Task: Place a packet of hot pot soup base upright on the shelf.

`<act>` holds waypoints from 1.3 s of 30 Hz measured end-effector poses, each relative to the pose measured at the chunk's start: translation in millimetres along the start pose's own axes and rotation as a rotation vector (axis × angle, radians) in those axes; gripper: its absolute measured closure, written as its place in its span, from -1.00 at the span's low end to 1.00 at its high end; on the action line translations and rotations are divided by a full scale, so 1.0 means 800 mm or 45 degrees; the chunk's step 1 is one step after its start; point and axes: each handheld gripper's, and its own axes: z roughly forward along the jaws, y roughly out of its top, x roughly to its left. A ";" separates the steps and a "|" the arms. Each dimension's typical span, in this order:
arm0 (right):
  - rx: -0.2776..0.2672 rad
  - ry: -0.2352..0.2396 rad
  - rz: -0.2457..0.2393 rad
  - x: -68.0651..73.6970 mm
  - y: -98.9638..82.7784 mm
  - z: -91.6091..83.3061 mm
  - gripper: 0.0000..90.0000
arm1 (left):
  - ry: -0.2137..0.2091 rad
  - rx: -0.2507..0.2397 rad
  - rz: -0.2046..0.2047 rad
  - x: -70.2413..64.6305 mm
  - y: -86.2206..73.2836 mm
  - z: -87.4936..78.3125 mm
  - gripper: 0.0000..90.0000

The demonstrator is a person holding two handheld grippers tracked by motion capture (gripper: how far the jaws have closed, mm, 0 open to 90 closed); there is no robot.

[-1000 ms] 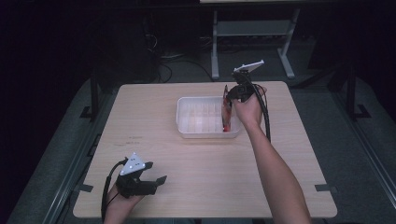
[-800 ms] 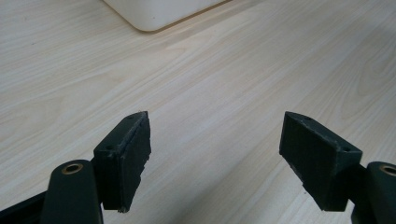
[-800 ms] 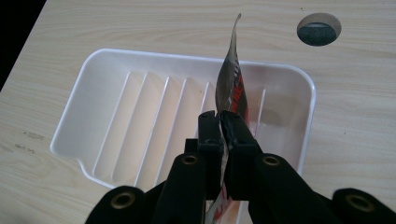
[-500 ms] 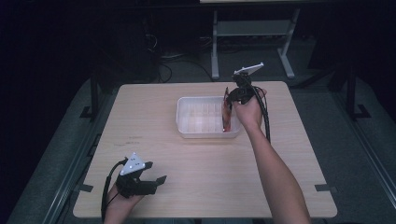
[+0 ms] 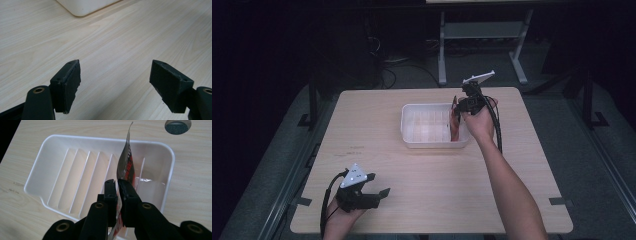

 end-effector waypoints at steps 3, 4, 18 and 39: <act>0.018 0.003 -0.017 0.000 -0.001 -0.001 0.85 | -0.001 0.002 -0.001 0.000 0.000 0.001 -0.46; 0.022 0.005 -0.022 0.000 -0.002 -0.001 0.85 | -0.001 0.004 -0.001 0.000 0.000 0.001 -0.46; 0.038 0.106 -0.061 -0.011 -0.017 -0.008 0.58 | 0.005 0.001 -0.001 0.001 0.000 0.001 -0.46; -0.038 0.265 -0.121 -0.015 -0.034 -0.060 0.25 | 0.010 0.008 0.000 0.000 -0.001 0.002 -0.46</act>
